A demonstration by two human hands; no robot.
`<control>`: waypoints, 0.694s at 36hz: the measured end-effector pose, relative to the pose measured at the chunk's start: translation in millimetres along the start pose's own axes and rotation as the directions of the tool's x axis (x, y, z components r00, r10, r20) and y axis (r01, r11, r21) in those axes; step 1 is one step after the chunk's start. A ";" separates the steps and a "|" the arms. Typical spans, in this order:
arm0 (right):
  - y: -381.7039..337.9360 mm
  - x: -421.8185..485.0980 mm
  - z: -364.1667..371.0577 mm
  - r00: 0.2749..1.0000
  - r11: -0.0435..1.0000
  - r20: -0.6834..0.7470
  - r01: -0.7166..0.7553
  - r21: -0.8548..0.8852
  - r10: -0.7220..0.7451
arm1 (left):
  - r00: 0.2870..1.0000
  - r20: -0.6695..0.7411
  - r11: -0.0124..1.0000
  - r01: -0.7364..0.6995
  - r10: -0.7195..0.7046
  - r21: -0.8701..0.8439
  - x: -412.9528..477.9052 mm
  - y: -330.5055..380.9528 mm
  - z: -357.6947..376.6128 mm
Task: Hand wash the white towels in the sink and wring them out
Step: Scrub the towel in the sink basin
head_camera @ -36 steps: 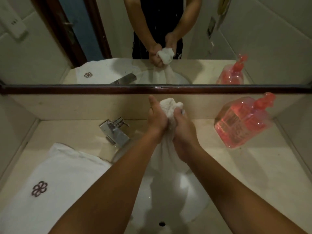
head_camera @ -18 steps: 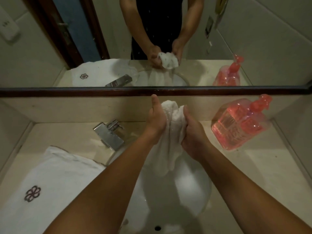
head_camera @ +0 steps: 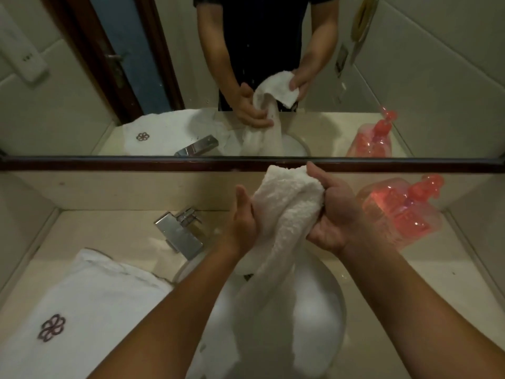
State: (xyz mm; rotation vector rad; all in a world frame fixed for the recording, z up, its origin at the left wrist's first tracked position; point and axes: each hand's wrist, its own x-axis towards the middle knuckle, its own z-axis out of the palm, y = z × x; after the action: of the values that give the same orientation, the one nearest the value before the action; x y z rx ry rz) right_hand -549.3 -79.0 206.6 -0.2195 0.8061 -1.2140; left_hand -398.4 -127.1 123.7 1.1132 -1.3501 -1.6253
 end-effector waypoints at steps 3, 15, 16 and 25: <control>-8.3 -2.0 6.7 0.999 1.000 0.037 -0.014 0.014 0.014 | 0.998 0.026 0.996 -0.053 0.052 0.066 -2.1 -13.5 2.1; -38.3 -8.5 4.9 0.993 0.994 -0.068 0.097 -0.048 -0.100 | 1.000 0.022 0.993 -0.005 0.002 0.114 -9.1 -23.0 6.7; -40.4 -9.7 1.2 0.990 0.992 -0.084 0.107 -0.066 -0.112 | 1.000 -0.001 0.992 0.028 -0.028 0.120 -9.3 -19.2 5.3; -32.0 -8.1 -39.3 0.964 0.879 -0.177 0.096 -0.468 -0.200 | 0.980 -0.162 0.991 0.124 -0.115 0.045 -8.6 -0.8 -0.1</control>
State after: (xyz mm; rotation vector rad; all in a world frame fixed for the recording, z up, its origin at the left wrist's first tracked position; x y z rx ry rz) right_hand -599.9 -73.4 200.0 -0.5474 1.2900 -1.1906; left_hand -395.3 -119.1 124.3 1.3501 -1.2509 -1.5548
